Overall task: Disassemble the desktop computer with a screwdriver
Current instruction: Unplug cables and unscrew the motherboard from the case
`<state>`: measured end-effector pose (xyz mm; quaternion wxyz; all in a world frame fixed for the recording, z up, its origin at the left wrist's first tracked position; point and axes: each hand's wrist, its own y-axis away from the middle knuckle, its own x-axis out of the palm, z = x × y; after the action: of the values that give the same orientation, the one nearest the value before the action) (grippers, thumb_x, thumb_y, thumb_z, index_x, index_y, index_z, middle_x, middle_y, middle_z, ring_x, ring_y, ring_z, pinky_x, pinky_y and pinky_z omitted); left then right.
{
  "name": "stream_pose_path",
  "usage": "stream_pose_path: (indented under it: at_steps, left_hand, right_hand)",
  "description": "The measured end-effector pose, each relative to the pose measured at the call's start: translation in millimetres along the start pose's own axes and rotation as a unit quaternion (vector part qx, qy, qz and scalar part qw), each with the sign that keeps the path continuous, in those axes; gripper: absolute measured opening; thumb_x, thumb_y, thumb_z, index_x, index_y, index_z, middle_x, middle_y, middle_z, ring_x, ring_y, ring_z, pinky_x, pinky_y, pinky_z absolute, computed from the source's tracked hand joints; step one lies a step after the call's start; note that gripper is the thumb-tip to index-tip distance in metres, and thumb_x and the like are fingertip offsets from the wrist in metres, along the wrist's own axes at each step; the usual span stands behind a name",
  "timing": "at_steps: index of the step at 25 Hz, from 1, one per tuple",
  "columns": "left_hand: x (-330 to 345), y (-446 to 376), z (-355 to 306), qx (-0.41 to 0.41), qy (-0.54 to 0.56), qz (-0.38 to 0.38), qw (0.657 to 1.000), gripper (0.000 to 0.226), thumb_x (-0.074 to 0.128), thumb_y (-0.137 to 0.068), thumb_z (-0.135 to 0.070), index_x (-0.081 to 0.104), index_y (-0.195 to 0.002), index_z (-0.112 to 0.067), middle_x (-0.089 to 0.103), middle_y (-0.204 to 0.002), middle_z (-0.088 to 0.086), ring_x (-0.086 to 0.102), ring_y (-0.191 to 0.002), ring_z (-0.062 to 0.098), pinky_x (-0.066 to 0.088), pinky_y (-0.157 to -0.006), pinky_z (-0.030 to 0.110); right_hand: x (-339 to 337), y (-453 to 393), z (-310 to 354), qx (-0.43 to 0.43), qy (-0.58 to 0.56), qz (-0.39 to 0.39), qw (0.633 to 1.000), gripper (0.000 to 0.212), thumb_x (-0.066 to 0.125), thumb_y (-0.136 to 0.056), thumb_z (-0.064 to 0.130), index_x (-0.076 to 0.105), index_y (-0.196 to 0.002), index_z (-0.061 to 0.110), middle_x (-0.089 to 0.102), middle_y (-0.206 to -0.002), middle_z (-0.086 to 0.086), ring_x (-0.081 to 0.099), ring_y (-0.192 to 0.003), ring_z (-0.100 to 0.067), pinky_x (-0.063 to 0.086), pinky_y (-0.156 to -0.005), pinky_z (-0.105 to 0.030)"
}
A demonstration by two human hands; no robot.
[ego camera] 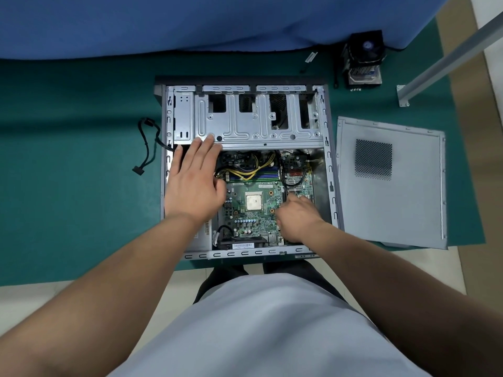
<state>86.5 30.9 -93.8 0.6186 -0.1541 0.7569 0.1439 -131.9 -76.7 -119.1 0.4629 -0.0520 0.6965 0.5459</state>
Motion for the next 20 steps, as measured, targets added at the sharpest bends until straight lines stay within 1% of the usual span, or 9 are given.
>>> stream_pose_path:
  at_steps: [7,11,13,15,17,19,20]
  left_hand:
    - [-1.0,-0.5,-0.4,-0.003,-0.001,0.008,1.0,0.07,0.04,-0.09,-0.035,0.032,-0.158,-0.021,0.023,-0.169,-0.003,0.013,-0.158,0.016,0.007,-0.129,0.047]
    - [0.3,-1.5,1.0,0.0,0.0,0.009,1.0,0.07,0.038,-0.09,-0.036,0.032,-0.158,-0.021,0.023,-0.169,-0.003,0.013,-0.157,0.017,0.007,-0.129,0.047]
    - [1.1,-0.5,0.9,0.0,0.002,0.007,1.0,0.07,0.039,-0.089,-0.035,0.033,-0.157,-0.021,0.024,-0.169,-0.003,0.014,-0.157,0.017,0.007,-0.129,0.047]
    - [1.2,-1.3,1.1,0.001,0.01,0.005,1.0,0.07,0.04,-0.089,-0.035,0.034,-0.157,-0.021,0.025,-0.169,-0.002,0.015,-0.157,0.017,0.007,-0.129,0.047]
    - [1.3,-1.3,1.1,0.001,0.016,0.004,1.0,0.07,0.04,-0.089,-0.035,0.034,-0.156,-0.021,0.026,-0.168,-0.002,0.016,-0.157,0.018,0.007,-0.129,0.047]
    - [0.8,-0.2,1.0,0.002,0.015,0.003,1.0,0.07,0.04,-0.089,-0.035,0.034,-0.156,-0.02,0.026,-0.168,-0.002,0.016,-0.157,0.018,0.007,-0.128,0.047]
    - [0.5,0.0,1.5,0.003,0.014,0.006,1.0,0.07,0.041,-0.089,-0.035,0.034,-0.157,-0.02,0.026,-0.168,-0.002,0.016,-0.157,0.018,0.007,-0.128,0.047]
  right_hand:
    - [-2.7,1.3,0.5,0.006,-0.003,0.019,1.0,0.018,0.06,-0.09,0.018,0.07,-0.104,0.016,0.063,-0.106,-0.003,0.044,-0.116,-0.022,0.037,-0.107,-0.04]
    - [-4.2,0.6,11.1,-0.038,-0.008,-0.023,0.999,0.014,0.062,-0.088,0.018,0.068,-0.1,0.014,0.063,-0.097,-0.002,0.047,-0.112,-0.023,0.04,-0.105,-0.041]
    - [-3.9,1.2,10.9,-0.029,-0.033,-0.03,0.999,0.013,0.061,-0.09,0.017,0.066,-0.102,0.015,0.062,-0.097,-0.002,0.047,-0.11,-0.022,0.044,-0.102,-0.041]
    - [-4.3,2.5,4.9,0.005,-0.089,-0.009,0.996,0.017,0.056,-0.092,0.013,0.063,-0.107,0.016,0.061,-0.103,-0.003,0.049,-0.11,-0.022,0.05,-0.097,-0.041]
    - [-3.5,5.9,0.1,0.032,-0.171,0.001,0.985,0.015,0.05,-0.095,0.008,0.059,-0.104,0.016,0.061,-0.103,-0.004,0.058,-0.101,-0.023,0.056,-0.089,-0.043]
    - [-3.0,10.2,-1.0,0.045,-0.295,-0.013,0.954,0.012,0.047,-0.1,0.009,0.056,-0.101,0.017,0.064,-0.096,-0.004,0.066,-0.087,-0.024,0.059,-0.077,-0.041]
    - [-4.0,13.5,-1.0,0.049,-0.359,-0.029,0.932,0.011,0.049,-0.102,0.011,0.057,-0.103,0.018,0.066,-0.093,-0.002,0.067,-0.083,-0.023,0.059,-0.07,-0.037]
